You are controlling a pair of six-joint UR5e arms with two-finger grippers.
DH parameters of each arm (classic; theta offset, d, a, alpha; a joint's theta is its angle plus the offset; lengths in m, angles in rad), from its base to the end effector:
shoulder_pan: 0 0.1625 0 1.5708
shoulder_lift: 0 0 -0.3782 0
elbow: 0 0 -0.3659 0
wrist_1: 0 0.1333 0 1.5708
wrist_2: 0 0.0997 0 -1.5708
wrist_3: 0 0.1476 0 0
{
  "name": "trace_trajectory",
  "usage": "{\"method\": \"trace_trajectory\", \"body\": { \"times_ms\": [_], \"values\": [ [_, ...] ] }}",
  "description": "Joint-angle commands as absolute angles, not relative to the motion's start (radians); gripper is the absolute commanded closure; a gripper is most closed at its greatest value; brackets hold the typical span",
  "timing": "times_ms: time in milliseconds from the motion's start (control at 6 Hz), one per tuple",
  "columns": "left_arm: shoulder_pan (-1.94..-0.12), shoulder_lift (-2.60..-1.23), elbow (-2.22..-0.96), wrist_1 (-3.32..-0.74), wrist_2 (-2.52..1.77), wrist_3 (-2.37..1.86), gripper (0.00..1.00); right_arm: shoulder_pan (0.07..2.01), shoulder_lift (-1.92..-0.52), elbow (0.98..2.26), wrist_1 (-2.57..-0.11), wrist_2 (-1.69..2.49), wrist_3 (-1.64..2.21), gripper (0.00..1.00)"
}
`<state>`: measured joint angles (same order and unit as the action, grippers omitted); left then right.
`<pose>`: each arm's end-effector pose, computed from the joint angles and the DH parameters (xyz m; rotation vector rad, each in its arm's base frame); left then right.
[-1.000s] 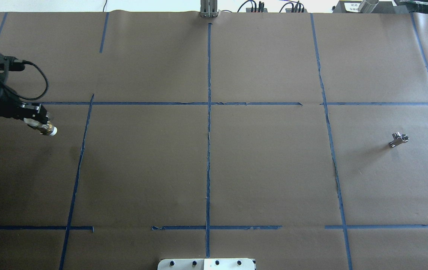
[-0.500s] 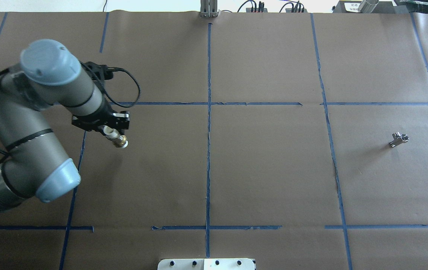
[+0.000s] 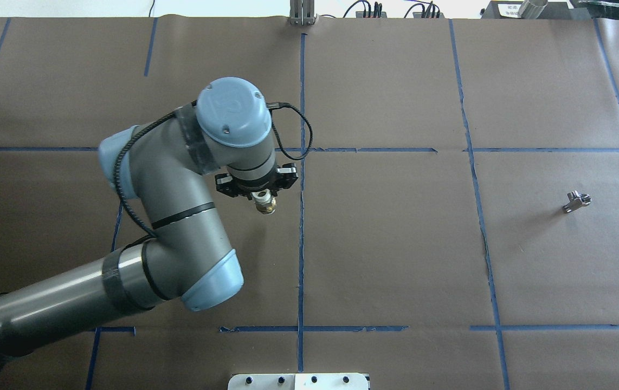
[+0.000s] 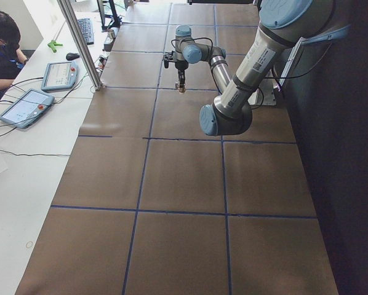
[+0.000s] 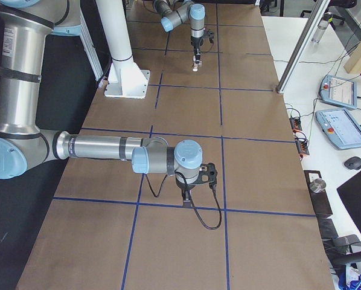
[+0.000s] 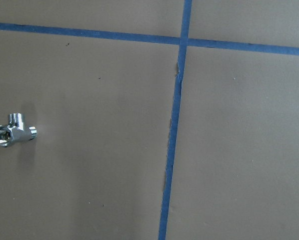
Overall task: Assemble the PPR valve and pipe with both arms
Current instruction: 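Carry the white pipe piece with the left gripper to the table center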
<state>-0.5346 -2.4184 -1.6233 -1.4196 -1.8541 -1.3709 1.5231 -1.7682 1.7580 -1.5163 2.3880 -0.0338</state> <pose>0.5386 -0.4259 0.1621 0.0152 0.7923 -0.2110 0.0068 -0.3966 0.6336 0.0361 -0.8177 -0.0950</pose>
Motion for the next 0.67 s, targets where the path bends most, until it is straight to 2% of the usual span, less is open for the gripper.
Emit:
{"method": "trace_trajectory", "body": {
  "times_ms": [0, 500],
  "values": [
    [-0.496, -2.517, -1.496, -1.468, -1.832, -1.413, 1.00, 1.523, -1.767, 1.758, -1.517, 2.388, -0.034, 0.00],
    [-0.476, -2.510, -1.460, -1.503, -1.804, -1.410, 1.00, 1.522, -1.767, 1.758, -1.516, 2.387, -0.034, 0.00]
  ]
}}
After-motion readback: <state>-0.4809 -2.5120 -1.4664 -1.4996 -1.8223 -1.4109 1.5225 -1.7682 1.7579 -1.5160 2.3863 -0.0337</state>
